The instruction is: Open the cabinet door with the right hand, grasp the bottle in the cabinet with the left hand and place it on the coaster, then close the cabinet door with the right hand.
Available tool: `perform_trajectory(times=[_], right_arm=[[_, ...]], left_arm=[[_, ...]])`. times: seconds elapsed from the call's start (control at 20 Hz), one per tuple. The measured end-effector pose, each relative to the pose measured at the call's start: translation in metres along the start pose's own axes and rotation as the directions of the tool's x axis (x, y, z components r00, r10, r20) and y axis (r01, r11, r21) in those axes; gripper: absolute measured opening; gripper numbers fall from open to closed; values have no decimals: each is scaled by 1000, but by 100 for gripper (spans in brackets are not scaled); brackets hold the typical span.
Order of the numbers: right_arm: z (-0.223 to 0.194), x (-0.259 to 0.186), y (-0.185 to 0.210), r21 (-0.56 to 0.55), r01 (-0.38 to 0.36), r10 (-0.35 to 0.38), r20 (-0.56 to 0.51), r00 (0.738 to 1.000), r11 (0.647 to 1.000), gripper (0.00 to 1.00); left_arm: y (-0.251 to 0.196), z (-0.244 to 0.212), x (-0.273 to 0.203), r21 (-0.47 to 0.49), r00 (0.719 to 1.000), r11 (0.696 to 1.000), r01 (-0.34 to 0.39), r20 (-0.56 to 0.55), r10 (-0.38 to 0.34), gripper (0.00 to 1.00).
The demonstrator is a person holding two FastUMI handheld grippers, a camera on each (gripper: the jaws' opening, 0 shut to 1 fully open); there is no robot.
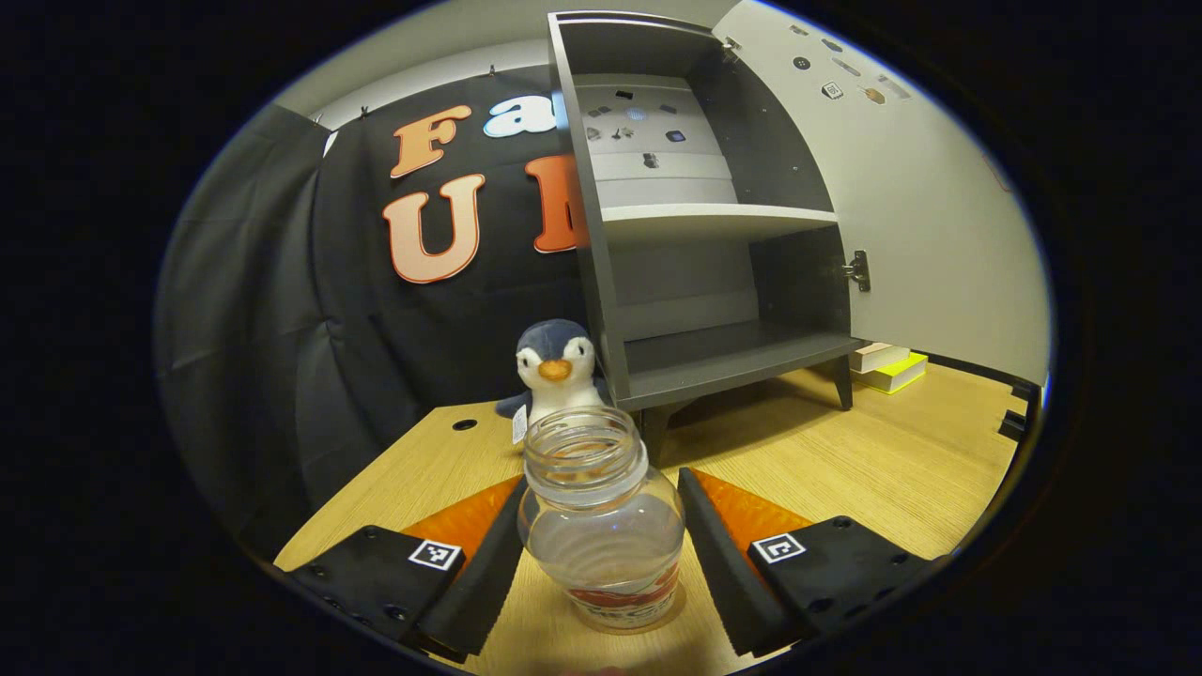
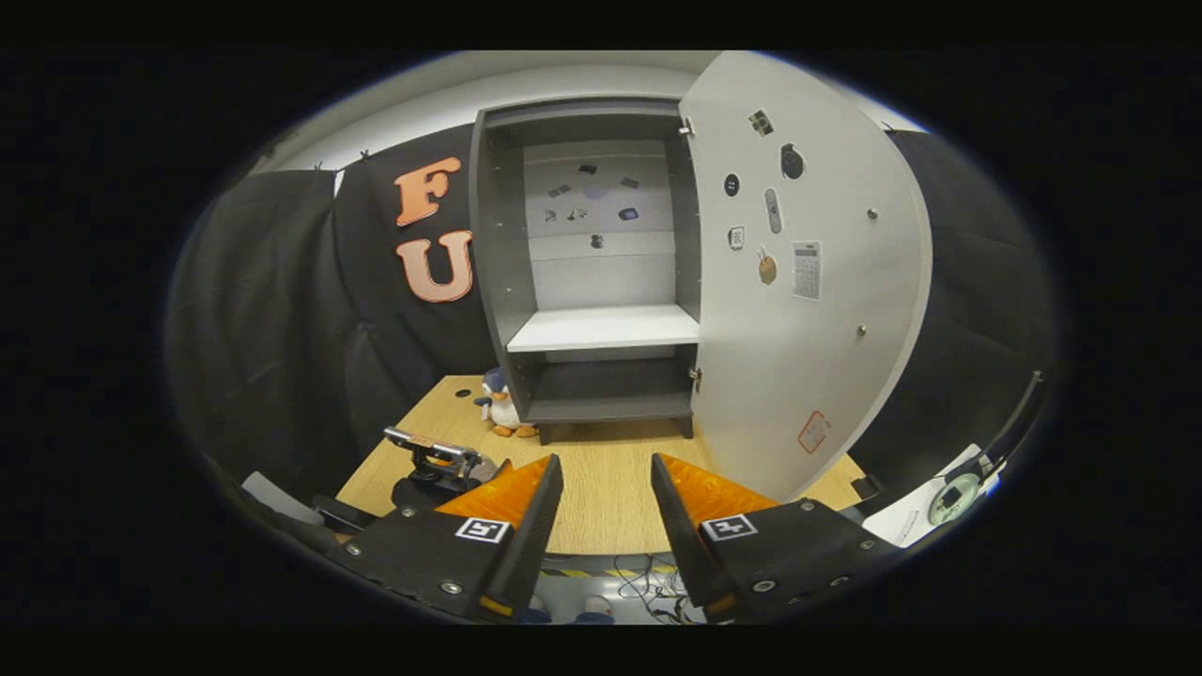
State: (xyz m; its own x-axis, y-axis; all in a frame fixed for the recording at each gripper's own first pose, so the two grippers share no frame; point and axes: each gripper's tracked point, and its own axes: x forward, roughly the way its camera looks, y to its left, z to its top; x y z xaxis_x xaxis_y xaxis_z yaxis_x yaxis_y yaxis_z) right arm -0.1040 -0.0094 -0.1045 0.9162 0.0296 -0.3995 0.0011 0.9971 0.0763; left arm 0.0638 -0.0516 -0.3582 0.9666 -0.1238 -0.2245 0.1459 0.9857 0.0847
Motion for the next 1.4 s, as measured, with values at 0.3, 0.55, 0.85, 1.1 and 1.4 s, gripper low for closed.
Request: perform_trajectory(times=[0.3, 0.55, 0.85, 1.1, 1.4], right_arm=[[0, -6, -3, 3, 2, -2, 12, 1000, 1000, 60], [5, -11, -3, 8, -3, 3, 24, 1000, 1000, 60], [6, -18, -7, 11, -6, 6, 40, 999, 1000, 60], [23, -31, -22, 39, -3, -1, 100, 995, 999, 60], [42, -46, -48, 62, 7, -17, 166, 986, 998, 60]], left_arm=[[5, 6, -5, -7, 1000, 1000, -6, -1, 6, 97], [8, 26, -6, -21, 1000, 1000, -11, 28, 12, 94], [8, 53, -11, -32, 998, 999, -6, 59, 8, 98], [4, 104, -30, -39, 995, 999, 4, 102, 0, 94], [-2, 152, -52, -81, 994, 996, 31, 108, -22, 98]])
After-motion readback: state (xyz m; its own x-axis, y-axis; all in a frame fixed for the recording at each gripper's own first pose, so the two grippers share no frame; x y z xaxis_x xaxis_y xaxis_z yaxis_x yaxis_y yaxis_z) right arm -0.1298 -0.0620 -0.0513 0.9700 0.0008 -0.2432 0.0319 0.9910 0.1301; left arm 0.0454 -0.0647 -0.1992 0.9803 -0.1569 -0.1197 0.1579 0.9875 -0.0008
